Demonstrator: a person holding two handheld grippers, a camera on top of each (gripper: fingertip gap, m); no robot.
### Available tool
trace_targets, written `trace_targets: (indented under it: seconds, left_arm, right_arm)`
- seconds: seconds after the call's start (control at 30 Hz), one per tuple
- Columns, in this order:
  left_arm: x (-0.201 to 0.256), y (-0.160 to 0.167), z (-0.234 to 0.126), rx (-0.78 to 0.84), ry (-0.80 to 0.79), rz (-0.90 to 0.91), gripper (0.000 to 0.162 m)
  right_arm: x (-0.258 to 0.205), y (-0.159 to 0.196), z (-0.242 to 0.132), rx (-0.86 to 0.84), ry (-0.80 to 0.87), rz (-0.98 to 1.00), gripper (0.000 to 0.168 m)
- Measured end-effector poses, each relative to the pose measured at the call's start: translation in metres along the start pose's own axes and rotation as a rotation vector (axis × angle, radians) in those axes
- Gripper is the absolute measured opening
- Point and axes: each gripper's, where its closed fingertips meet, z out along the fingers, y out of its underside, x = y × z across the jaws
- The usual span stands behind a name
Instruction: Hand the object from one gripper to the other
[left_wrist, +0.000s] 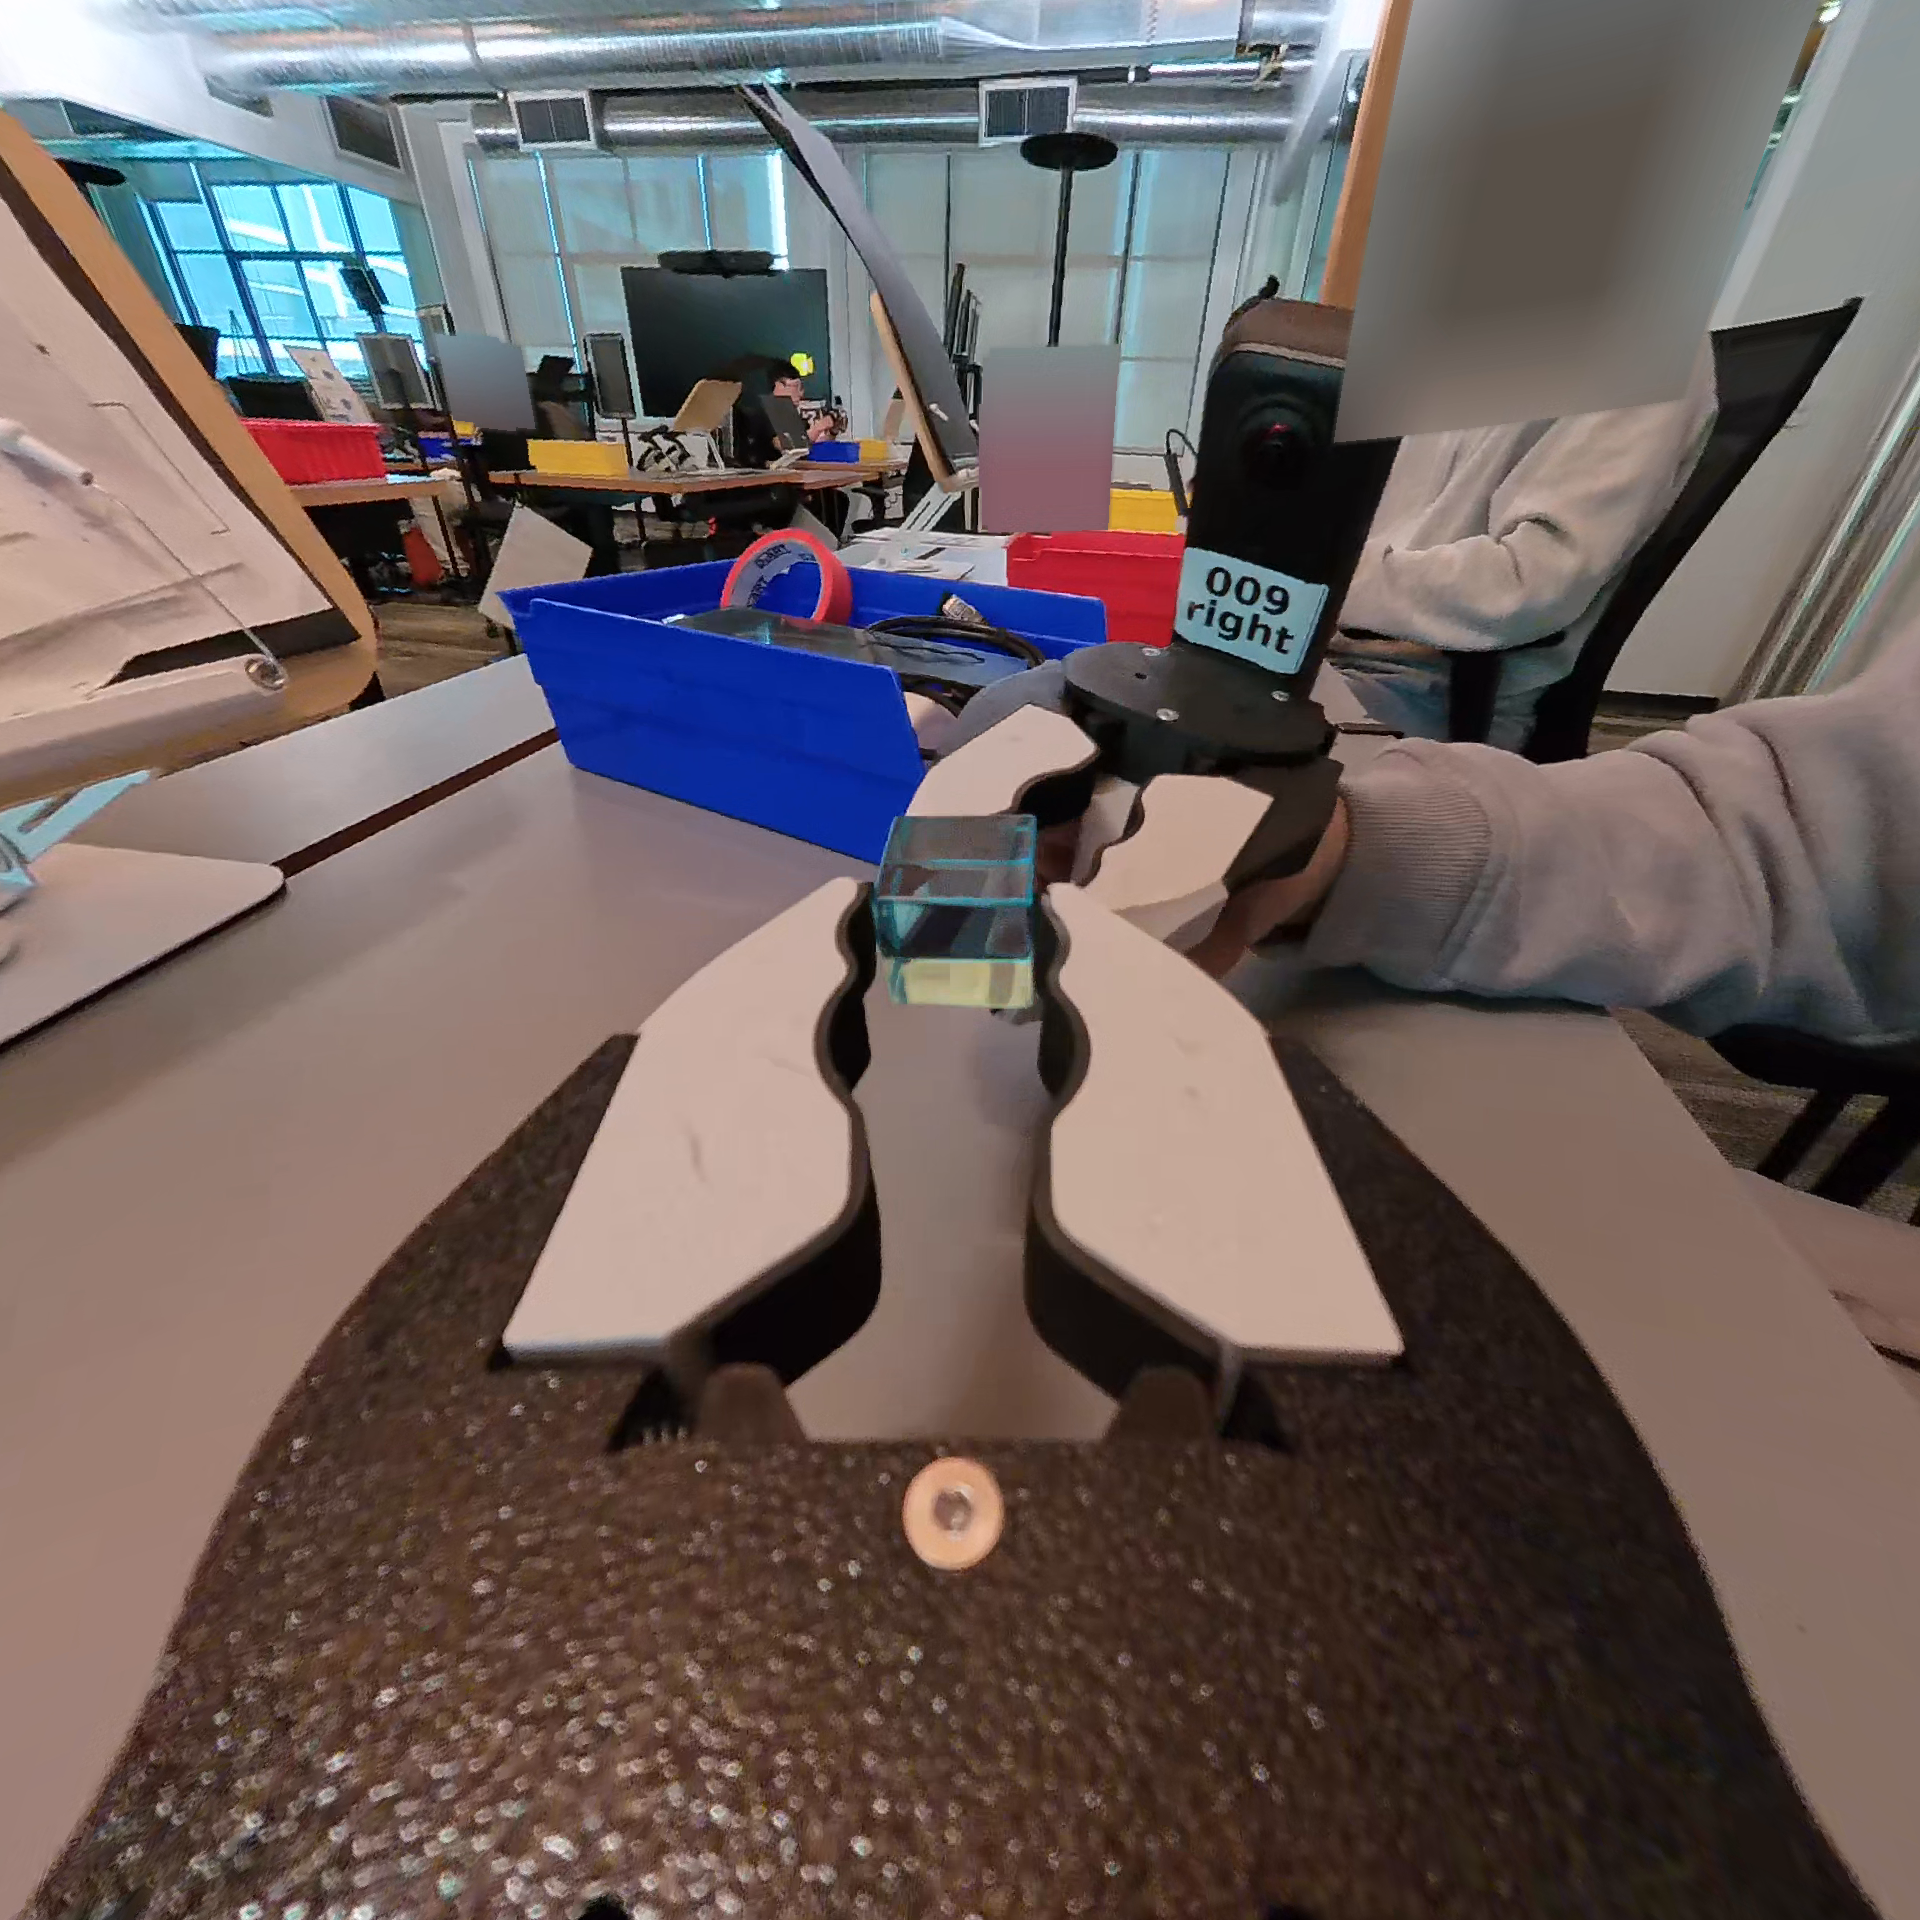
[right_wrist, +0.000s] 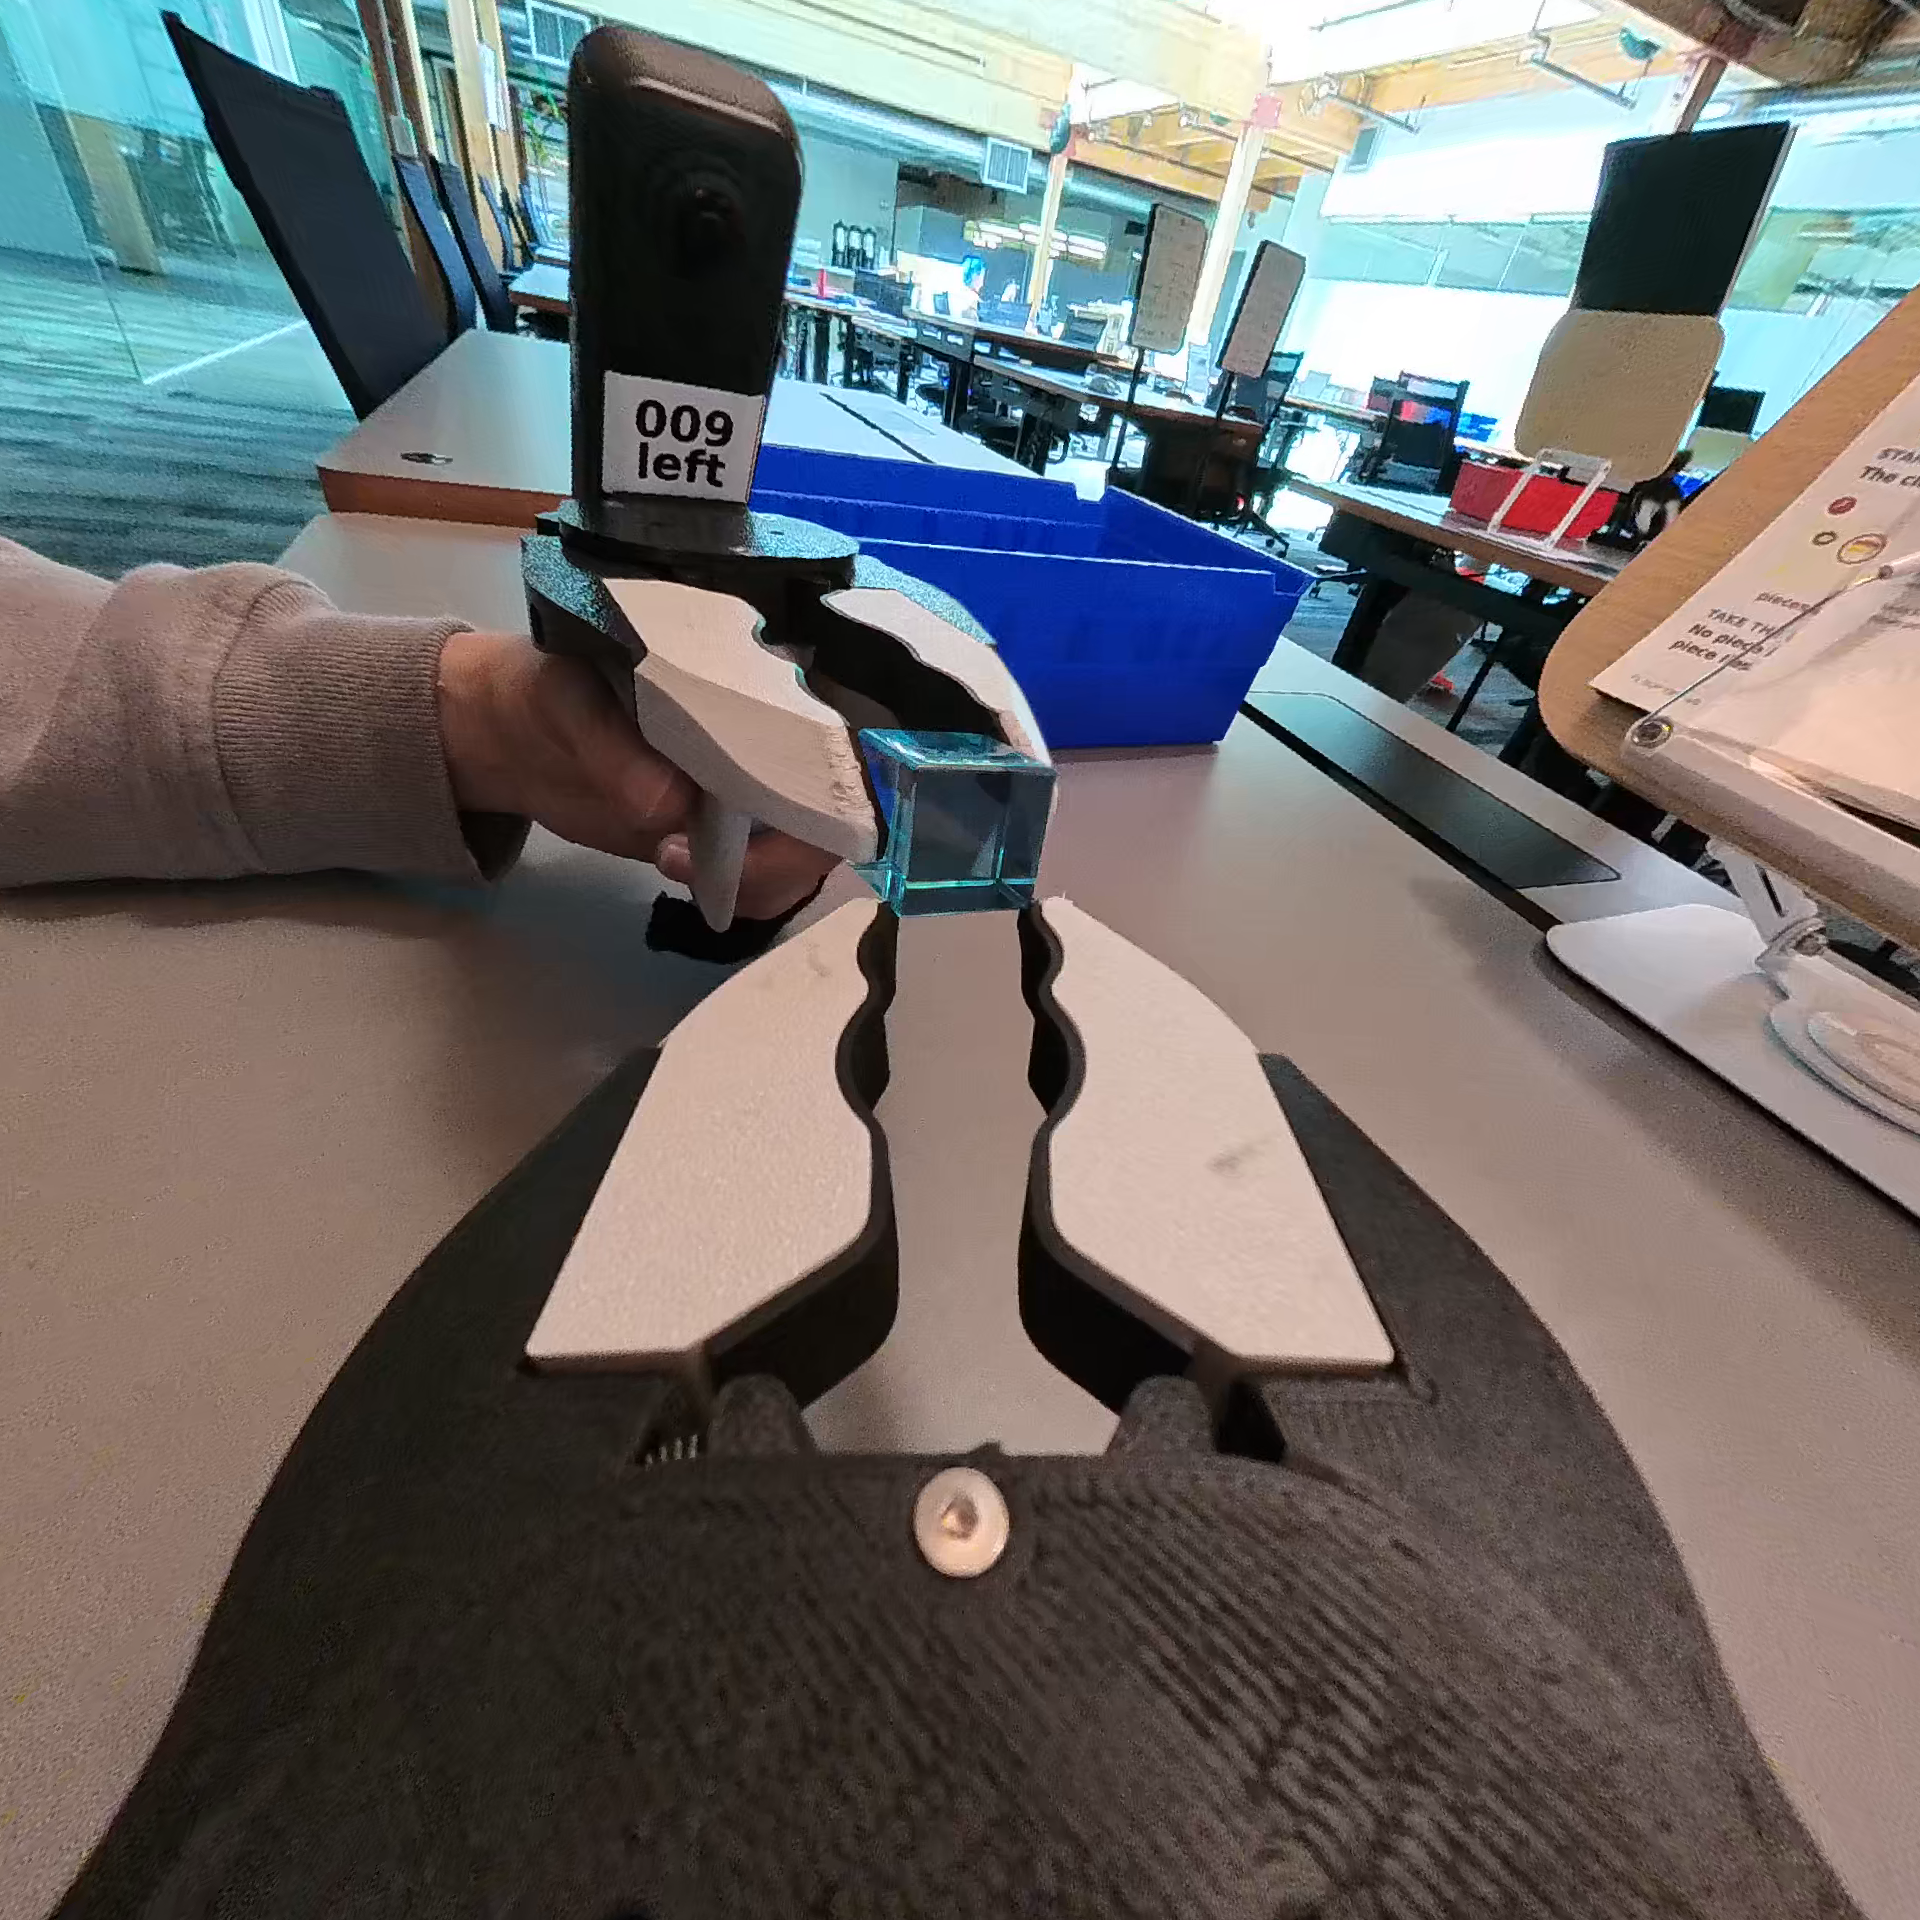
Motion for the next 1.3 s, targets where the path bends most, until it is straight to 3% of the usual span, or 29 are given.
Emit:
trace_targets:
  seconds: [0.17, 0.23, 0.3, 0.5, 0.67, 0.77, 0.9, 1.07, 1.13, 1.3]
  left_arm:
    - [0.004, -0.002, 0.001, -0.005, 0.037, -0.026, 0.028]
    - [0.008, -0.003, 0.0, 0.008, 0.068, -0.028, 0.027]
    - [0.012, -0.003, 0.0, 0.008, 0.093, -0.011, 0.027]
    - [0.02, -0.004, 0.0, 0.01, 0.139, 0.006, 0.027]
    - [0.008, -0.007, 0.0, 0.035, 0.057, -0.017, 0.029]
    - [-0.01, -0.005, 0.0, 0.042, -0.083, -0.036, 0.035]
    - [-0.022, -0.002, 0.007, 0.061, -0.179, -0.192, 0.044]
    - [-0.024, 0.006, 0.017, 0.079, -0.277, -0.291, 0.041]
    - [-0.025, 0.008, 0.015, 0.055, -0.301, -0.243, 0.028]
    - [-0.023, 0.006, 0.013, 0.0, -0.28, -0.133, 0.027]
  right_arm:
    - [-0.004, -0.003, -0.002, 0.045, -0.069, 0.112, 0.026]
    - [-0.008, -0.01, -0.004, 0.098, -0.129, 0.213, 0.041]
    - [-0.012, -0.012, -0.004, 0.107, -0.179, 0.269, 0.044]
    - [-0.019, -0.014, -0.007, 0.105, -0.203, 0.141, 0.028]
    - [-0.006, -0.015, -0.004, 0.095, -0.065, 0.056, 0.028]
    - [0.017, -0.009, -0.005, 0.031, 0.146, -0.096, 0.028]
    - [0.043, -0.002, -0.011, -0.073, 0.416, -0.26, 0.028]
    - [0.033, 0.001, -0.002, -0.056, 0.4, -0.162, 0.028]
    - [0.031, 0.004, 0.0, -0.068, 0.379, -0.162, 0.028]
    - [0.025, 0.001, -0.001, -0.041, 0.273, -0.16, 0.029]
